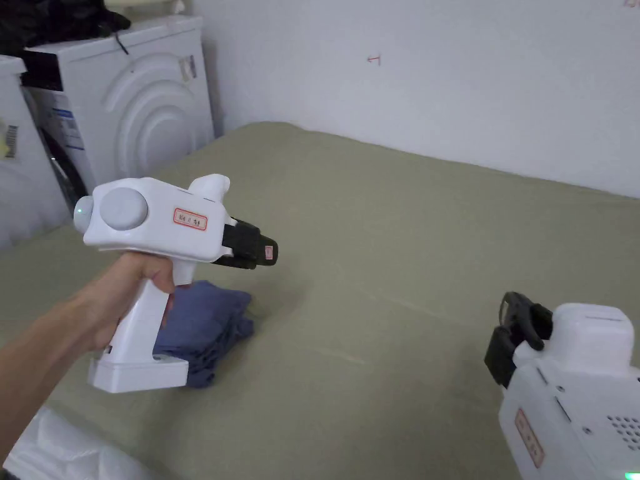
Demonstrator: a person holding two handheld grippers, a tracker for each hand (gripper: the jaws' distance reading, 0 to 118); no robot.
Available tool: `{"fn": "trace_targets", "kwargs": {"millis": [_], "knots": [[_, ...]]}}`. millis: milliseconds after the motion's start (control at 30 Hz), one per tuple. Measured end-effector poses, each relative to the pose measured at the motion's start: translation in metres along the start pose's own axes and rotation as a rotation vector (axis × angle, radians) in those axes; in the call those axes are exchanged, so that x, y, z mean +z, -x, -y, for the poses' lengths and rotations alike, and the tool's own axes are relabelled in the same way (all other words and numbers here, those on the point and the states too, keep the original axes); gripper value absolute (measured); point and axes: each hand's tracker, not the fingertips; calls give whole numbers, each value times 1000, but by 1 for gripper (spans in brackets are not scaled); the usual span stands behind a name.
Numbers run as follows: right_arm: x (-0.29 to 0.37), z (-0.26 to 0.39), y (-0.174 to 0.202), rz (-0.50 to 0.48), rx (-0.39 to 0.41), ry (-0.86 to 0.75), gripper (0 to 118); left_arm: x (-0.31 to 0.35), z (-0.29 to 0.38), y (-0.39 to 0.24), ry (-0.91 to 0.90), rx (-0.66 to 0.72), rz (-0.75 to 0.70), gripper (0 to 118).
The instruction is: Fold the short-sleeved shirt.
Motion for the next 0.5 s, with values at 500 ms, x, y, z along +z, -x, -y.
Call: {"fn": "trace_targets", "kwargs": {"millis": [500], "knots": [[119, -47, -186, 348, 59, -41, 0, -52, 103, -326, -508, -347, -276, 0]]}}
